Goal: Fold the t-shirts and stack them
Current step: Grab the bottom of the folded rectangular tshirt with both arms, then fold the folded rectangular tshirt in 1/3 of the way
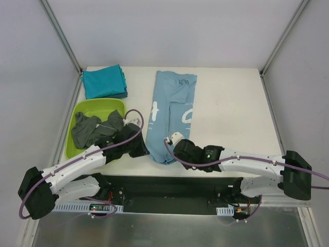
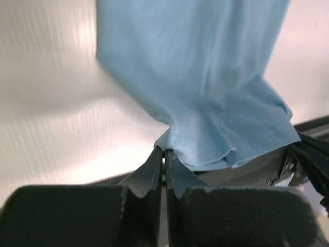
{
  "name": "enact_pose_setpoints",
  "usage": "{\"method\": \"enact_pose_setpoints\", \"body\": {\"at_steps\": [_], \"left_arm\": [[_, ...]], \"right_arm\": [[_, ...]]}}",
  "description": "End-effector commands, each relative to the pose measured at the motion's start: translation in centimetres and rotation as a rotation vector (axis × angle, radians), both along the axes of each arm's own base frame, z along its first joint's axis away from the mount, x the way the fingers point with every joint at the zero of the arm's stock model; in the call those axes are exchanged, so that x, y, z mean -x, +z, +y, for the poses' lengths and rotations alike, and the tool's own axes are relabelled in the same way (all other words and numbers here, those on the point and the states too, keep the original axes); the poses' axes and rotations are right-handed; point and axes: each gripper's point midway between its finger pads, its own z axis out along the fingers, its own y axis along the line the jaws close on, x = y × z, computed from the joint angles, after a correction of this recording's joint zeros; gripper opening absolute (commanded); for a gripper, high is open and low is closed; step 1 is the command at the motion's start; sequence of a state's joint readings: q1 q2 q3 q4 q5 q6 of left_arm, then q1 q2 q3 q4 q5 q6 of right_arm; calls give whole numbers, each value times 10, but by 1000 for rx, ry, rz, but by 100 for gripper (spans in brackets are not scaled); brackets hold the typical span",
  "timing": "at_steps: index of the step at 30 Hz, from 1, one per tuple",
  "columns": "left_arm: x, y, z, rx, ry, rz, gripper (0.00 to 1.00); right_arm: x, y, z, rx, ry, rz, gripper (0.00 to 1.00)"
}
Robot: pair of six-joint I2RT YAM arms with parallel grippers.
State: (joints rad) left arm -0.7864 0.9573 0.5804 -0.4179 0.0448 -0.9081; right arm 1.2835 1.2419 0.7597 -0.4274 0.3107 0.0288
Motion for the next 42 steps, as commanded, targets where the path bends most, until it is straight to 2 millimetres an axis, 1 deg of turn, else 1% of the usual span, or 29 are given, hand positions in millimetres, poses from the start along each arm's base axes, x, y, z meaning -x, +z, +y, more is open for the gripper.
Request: {"method": "enact_pose_setpoints", "body": {"at_steps": [1, 2, 5, 7, 9, 11, 13, 14, 17, 18, 19, 20, 23, 27, 30, 34, 36, 42], "left_arm": [[-66, 42, -10, -63, 58, -243, 0], [-76, 49, -14, -67, 55, -269, 0], [-107, 63, -24, -79, 62, -311, 0], [-128, 66, -28, -78, 64, -313, 0], [-149, 70, -28, -78, 82, -319, 0], [-168, 75, -24, -95, 102, -339, 0], [-188, 81, -22, -106, 128, -363, 0], [-197, 80, -18, -124, 141, -368, 0], [-219, 79, -17, -149, 150, -379, 0], [-226, 80, -20, -144, 139, -376, 0], [-230, 74, -20, -150, 134, -363, 0], [-236, 74, -22, -143, 127, -360, 0], [-255, 75, -22, -151, 139, -367, 0], [-276, 72, -21, -150, 145, -367, 0], [-289, 67, -26, -137, 111, -363, 0], [-300, 56, -29, -124, 87, -337, 0], [-308, 48, -27, -131, 91, -328, 0], [-315, 32, -34, -102, 51, -287, 0]], "right_arm": [[-54, 44, 6, -36, -65, -139, 1], [-66, 47, 3, -25, -85, -160, 0], [-101, 59, 0, -42, -151, -177, 0], [-121, 67, 0, -67, -169, -189, 0], [-140, 74, 0, -79, -172, -201, 0], [-159, 77, 0, -86, -186, -196, 0], [-178, 75, -3, -78, -221, -201, 0], [-186, 74, -4, -69, -236, -204, 0], [-211, 69, -7, -59, -268, -200, 1], [-218, 70, -6, -65, -272, -198, 0], [-225, 69, -7, -64, -280, -198, 0], [-232, 68, -7, -63, -287, -198, 0], [-249, 67, -8, -71, -302, -200, 0], [-268, 58, -10, -87, -312, -174, 1], [-281, 54, -15, -77, -332, -173, 1], [-295, 47, -21, -71, -356, -169, 0], [-300, 42, -20, -79, -360, -154, 1], [-312, 26, -21, -87, -384, -117, 0]]}}
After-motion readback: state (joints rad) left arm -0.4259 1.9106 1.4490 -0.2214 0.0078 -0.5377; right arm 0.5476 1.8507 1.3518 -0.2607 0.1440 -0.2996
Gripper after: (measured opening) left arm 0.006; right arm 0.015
